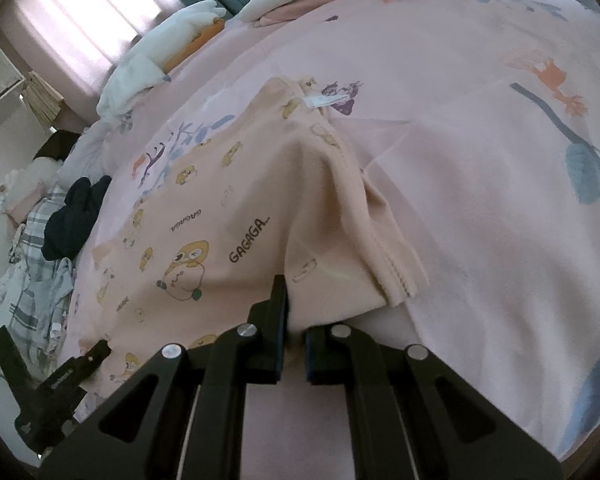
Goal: Fold small clothes
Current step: 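Open both grippers and withdraw them from the folded garment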
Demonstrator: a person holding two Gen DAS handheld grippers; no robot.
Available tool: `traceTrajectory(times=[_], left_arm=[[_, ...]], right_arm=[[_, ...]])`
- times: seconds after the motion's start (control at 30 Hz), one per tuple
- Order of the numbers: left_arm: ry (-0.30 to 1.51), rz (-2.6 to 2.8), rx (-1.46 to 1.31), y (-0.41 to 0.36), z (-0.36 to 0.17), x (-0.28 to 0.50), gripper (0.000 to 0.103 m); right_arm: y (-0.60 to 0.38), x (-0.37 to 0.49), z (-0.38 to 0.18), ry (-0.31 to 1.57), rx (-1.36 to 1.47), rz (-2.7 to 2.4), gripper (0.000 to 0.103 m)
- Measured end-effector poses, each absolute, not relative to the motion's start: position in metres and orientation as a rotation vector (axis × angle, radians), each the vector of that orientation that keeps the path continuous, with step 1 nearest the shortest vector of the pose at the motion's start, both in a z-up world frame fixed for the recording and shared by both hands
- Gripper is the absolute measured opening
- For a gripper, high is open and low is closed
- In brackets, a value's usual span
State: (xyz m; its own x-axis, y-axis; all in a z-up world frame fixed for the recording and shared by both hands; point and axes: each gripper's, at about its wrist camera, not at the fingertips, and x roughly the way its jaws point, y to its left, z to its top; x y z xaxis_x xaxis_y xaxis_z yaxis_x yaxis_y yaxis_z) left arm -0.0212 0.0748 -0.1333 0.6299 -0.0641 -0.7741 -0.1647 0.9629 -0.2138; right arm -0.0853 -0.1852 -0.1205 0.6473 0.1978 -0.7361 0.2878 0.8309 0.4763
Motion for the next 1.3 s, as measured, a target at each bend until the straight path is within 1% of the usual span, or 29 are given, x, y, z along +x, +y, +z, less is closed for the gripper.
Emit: traceTrajectory(times=[0.2,0.37,0.53,0.67,0.73,0.77,0.8,0.87,0.93,1.03,1.1,1.2,1.3], left_arm=[[0.865,0.033,-0.261,0.078,-0.134,-0.024,0.021],[0.900,-0.018,-0.392,0.100,-0.132,-0.031,0.021],[0.903,0.020,-0.402,0.117,-0.126,-0.044,0.021],[0.905,0.038,-0.418,0.132,-0.119,-0.047,0.021],[0.917,0.032,-0.427,0.135,-0.117,-0.047,0.021],[0.914,0.057,-0.411,0.135,-0.114,-0.048,0.021],[0.906,0.122,-0.370,0.136,-0.110,-0.050,0.020],[0.866,0.236,-0.289,0.140,-0.101,-0.055,0.020],[0.853,0.249,-0.306,0.147,-0.095,-0.058,0.020],[0.862,0.165,-0.404,0.156,-0.088,-0.053,0.020],[0.851,0.146,-0.370,0.146,-0.080,-0.044,0.020],[0.748,0.064,-0.270,0.116,-0.064,-0.038,0.020],[0.751,-0.051,-0.214,0.086,-0.071,-0.022,0.020]], right_arm=[[-0.181,-0.093,-0.122,0.841,0.593,-0.052,0.003],[-0.181,-0.095,-0.117,0.853,0.598,-0.071,0.003],[-0.187,-0.104,-0.109,0.876,0.576,-0.111,0.004],[-0.203,-0.115,-0.107,0.875,0.620,-0.154,0.004],[-0.208,-0.119,-0.103,0.886,0.621,-0.193,0.005],[-0.208,-0.121,-0.100,0.885,0.610,-0.207,0.007],[-0.208,-0.122,-0.096,0.881,0.588,-0.220,0.012],[-0.206,-0.124,-0.086,0.874,0.496,-0.293,0.013],[-0.206,-0.126,-0.078,0.862,0.424,-0.367,0.013],[-0.216,-0.124,-0.069,0.831,0.486,-0.340,0.014],[-0.216,-0.117,-0.062,0.816,0.495,-0.308,0.015],[-0.197,-0.100,-0.049,0.774,0.471,-0.207,0.015],[-0.178,-0.071,-0.049,0.768,0.440,-0.110,0.016]])
